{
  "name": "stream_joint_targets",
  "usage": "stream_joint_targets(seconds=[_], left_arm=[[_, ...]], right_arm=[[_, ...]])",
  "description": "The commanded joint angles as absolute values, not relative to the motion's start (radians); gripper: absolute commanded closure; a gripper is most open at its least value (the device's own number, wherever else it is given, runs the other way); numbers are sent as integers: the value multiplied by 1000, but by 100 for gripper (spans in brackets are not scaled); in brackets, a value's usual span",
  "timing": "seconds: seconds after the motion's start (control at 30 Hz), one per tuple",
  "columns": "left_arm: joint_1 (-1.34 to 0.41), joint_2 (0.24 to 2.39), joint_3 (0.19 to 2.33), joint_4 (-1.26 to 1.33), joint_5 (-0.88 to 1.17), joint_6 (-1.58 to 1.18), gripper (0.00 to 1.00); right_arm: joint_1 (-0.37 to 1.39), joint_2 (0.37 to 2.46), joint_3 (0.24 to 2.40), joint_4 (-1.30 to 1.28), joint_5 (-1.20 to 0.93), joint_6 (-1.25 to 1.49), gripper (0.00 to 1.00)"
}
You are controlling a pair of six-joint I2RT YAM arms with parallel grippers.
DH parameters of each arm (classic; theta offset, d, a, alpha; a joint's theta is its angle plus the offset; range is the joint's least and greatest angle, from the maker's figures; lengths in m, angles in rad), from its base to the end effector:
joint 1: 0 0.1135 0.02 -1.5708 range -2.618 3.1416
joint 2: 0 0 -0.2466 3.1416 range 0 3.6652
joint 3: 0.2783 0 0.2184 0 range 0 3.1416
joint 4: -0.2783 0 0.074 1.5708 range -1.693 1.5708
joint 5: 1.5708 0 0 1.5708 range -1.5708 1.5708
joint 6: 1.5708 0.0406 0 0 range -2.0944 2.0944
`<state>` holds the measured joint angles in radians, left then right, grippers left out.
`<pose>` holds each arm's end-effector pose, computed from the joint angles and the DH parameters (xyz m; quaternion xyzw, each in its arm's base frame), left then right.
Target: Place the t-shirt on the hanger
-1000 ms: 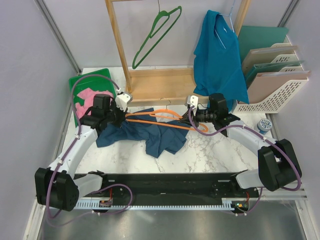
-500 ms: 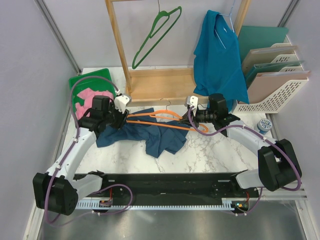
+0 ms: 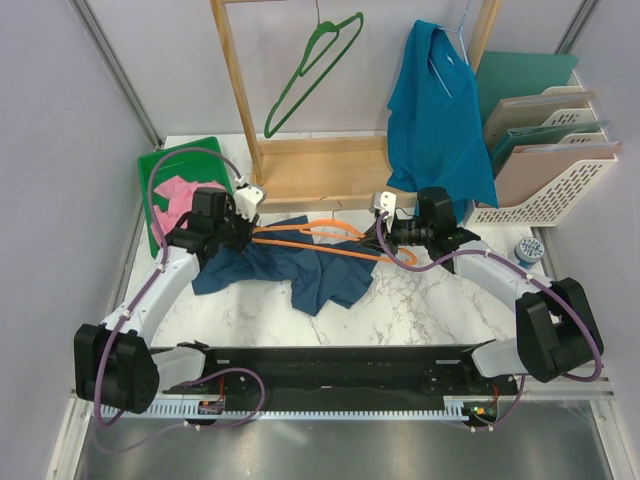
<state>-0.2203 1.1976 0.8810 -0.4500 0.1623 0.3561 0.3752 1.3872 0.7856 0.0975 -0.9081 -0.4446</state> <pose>0.2235 -0.0568 0.2556 0.2911 0.8704 -0.0480 0.3942 0.2383 0.1283 0.2388 -0.5129 0.6209 0.3616 0.4697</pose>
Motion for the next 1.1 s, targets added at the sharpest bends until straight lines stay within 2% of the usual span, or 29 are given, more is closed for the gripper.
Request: stream_joint_targets(seconds=[0.0,0.03,0.13,0.4,0.57,1.07], left_arm=[[-230,1190,859,-368,166,330,73],[-230,1186,859,-367,170,333,84],[-230,1180,854,-373,179,342,98],[-232,1120,914,-465,231,374,98],[-236,1086,950,-515,285,356,98],[-236,1131,959,-531,209,353,98]], right_arm=[[373,1391,824,135,-959,-443,100],[373,1393,825,135,-959,-443,100],[373,1396,827,133,-957,-443,100],[373,1397,812,78,-934,-480,100],[377,1434,816,172,-934,-384,100],[284,1394,834,11,-896,-479,100]])
